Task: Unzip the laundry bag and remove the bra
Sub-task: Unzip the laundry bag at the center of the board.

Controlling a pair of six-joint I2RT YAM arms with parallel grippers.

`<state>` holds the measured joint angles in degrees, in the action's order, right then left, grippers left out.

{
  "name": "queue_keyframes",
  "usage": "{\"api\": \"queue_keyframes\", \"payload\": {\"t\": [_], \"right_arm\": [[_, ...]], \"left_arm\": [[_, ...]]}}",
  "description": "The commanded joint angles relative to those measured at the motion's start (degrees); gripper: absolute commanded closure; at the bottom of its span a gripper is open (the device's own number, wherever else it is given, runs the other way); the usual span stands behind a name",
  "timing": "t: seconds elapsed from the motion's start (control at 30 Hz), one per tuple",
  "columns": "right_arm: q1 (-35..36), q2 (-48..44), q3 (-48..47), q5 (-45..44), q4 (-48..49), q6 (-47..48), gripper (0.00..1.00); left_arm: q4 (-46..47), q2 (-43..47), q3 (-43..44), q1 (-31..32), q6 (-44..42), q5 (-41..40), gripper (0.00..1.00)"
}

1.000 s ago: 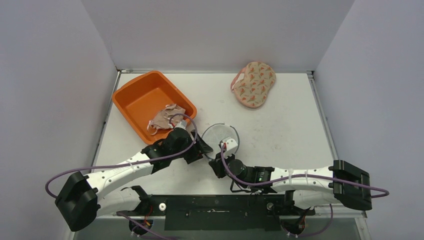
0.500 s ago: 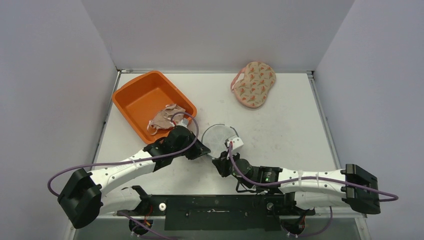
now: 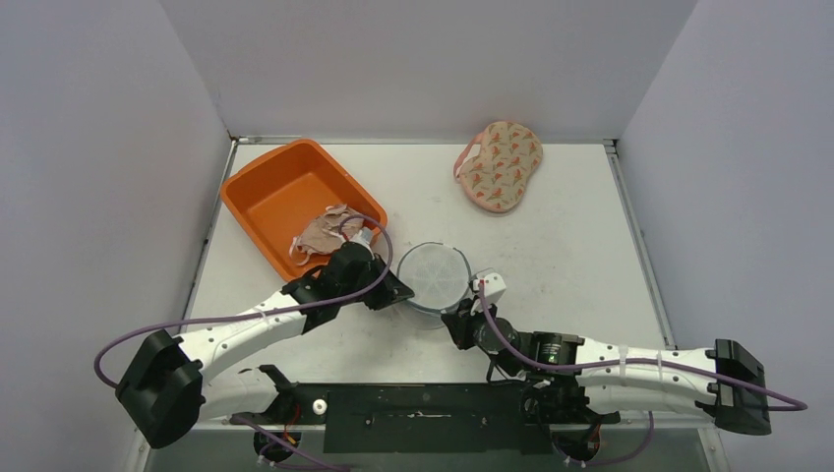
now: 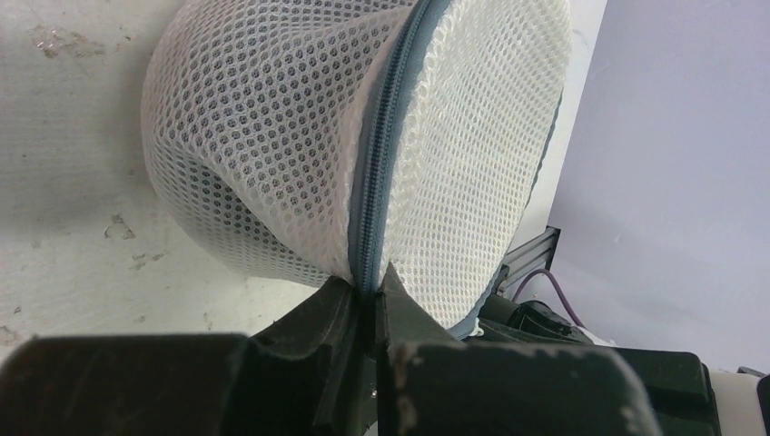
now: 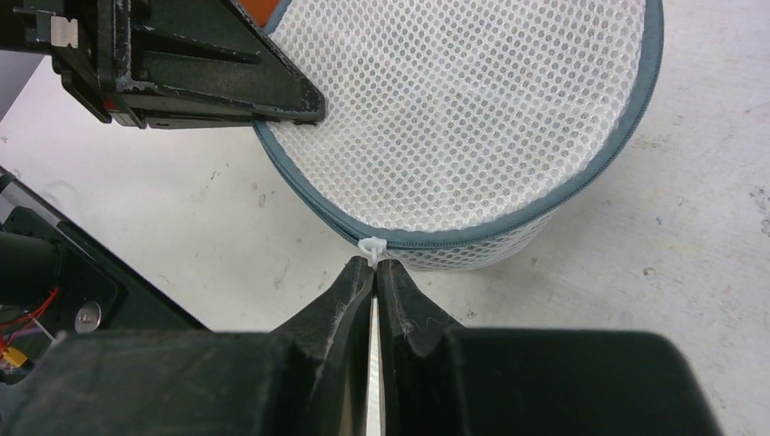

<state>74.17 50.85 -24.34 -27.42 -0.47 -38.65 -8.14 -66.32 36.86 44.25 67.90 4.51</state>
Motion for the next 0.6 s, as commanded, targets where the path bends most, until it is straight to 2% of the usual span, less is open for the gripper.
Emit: {"api": "queue_keyframes", "payload": {"t": [0.0, 0.2, 0.33, 0.43, 0.57], "right_arm": [[-0.43, -3.34, 0.54, -4.25, -4.17, -1.15, 0.95], [0.41, -6.35, 0.78, -3.69, -5.48, -0.11, 0.95], [0.69, -5.71, 1.97, -2.24, -1.82, -0.16, 0.95], [0.69, -3.64, 2.92, -1.79, 2.52, -0.67, 0.95], [0.57, 0.22, 2.96, -1.09, 8.42, -0.31, 0.95]], "left_arm": [[1.70, -2.14, 4.32, -1.96, -7.23, 2.51, 1.00], [-0.73, -8.26, 14.15, -3.97, -17.37, 11.58, 1.00], [-1.83, -13.08, 19.68, -4.37, -20.95, 12.60, 0.89], [-1.59, -16.00, 20.94, -5.23, -21.74, 12.94, 0.74], [-3.93, -15.28, 19.95, -5.83, -21.53, 10.20, 0.25]]}}
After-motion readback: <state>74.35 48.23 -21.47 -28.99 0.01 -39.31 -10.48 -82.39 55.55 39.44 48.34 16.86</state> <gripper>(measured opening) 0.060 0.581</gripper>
